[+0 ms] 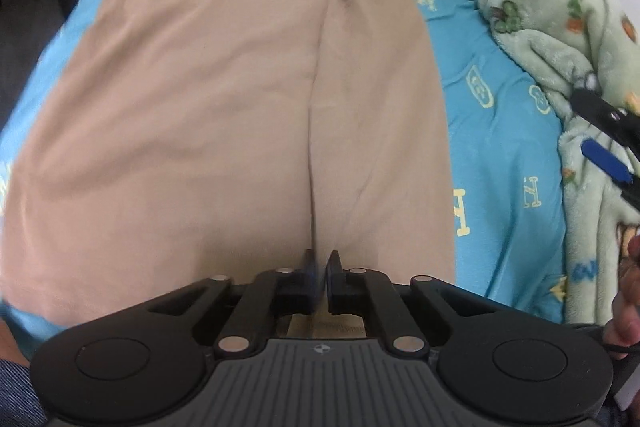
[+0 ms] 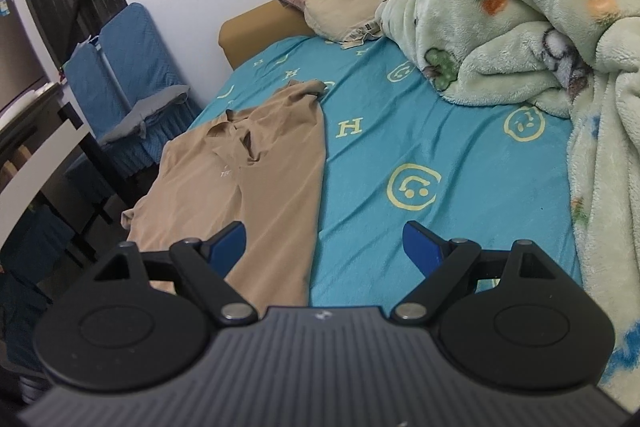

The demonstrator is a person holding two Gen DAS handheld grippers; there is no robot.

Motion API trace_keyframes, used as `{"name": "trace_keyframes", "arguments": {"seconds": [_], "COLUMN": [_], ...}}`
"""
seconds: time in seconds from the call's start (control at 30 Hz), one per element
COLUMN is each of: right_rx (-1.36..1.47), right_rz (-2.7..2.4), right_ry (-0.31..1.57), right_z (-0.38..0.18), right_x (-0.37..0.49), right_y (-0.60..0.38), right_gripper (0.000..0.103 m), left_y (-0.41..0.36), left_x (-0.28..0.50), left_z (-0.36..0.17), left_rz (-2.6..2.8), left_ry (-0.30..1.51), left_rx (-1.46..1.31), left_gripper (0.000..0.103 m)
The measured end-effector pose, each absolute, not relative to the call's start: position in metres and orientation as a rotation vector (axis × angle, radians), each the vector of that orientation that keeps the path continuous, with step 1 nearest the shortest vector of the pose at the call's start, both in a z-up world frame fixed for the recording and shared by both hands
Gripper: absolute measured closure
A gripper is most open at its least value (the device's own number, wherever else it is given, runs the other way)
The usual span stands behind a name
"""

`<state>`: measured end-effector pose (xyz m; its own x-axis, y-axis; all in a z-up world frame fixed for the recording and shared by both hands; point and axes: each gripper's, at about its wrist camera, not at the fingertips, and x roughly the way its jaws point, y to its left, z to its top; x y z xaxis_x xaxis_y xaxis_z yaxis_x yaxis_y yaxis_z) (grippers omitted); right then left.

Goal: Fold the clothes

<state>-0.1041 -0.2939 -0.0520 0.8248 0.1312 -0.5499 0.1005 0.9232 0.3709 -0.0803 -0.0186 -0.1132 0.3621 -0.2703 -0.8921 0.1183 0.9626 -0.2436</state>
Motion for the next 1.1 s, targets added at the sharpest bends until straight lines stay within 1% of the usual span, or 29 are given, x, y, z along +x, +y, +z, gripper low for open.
{"name": "trace_keyframes", "arguments": {"seconds": [0.03,0.1,0.17,0.27,0.33,0.43,0.47,0.5,0.53,0.6,0.8,0.87,0.93,1.1], "right_rx": [0.398,0.395,0.402,0.41,0.411,0.42,0.427,0.432,0.434,0.44,0.457,0.462,0.431,0.363], "right_rz": [0.019,0.023,0.031,0.047,0.064,0.086,0.095,0.097,0.098,0.108,0.212,0.249,0.275,0.295], "right_ry": [0.601,0.591,0.576,0.548,0.534,0.523,0.522,0.528,0.54,0.566,0.657,0.688,0.709,0.718], "right_z": [-0.051,-0.049,-0.047,-0.044,-0.042,-0.042,-0.042,-0.043,-0.045,-0.048,-0.053,-0.055,-0.063,-0.086], "right_x": [-0.105,-0.107,-0.109,-0.112,-0.114,-0.114,-0.113,-0.112,-0.109,-0.101,-0.033,-0.008,0.031,0.122], "right_y": [-0.293,-0.292,-0.292,-0.292,-0.29,-0.288,-0.288,-0.288,-0.287,-0.285,-0.263,-0.255,-0.238,-0.193], "right_gripper": [0.016,0.016,0.016,0.016,0.017,0.017,0.02,0.027,0.027,0.026,0.026,0.026,0.026,0.026], "left_y": [-0.02,-0.021,-0.021,-0.019,-0.017,-0.019,-0.021,-0.023,-0.024,-0.022,-0.006,-0.004,-0.004,0.012], "left_x": [-0.082,-0.085,-0.086,-0.077,-0.07,-0.055,-0.051,-0.049,-0.047,-0.045,-0.034,-0.033,-0.032,-0.021], "left_z": [-0.108,-0.099,-0.089,-0.067,-0.048,-0.023,-0.016,-0.011,-0.006,0.002,0.004,0.005,0.005,-0.002], "left_rz": [-0.26,-0.27,-0.261,-0.23,-0.198,-0.223,-0.237,-0.247,-0.254,-0.27,-0.277,-0.247,-0.21,-0.231], "left_ry": [1.146,1.101,1.061,1.002,0.945,0.881,0.865,0.844,0.819,0.775,0.699,0.663,0.625,0.565], "left_rx": [-0.133,-0.118,-0.097,-0.072,-0.07,-0.036,-0.025,-0.021,-0.021,-0.031,-0.06,-0.027,0.016,-0.001], "left_gripper": [0.066,0.048,0.045,0.036,0.021,0.016,0.015,0.012,0.008,0.005,0.004,0.004,0.004,0.004]}}
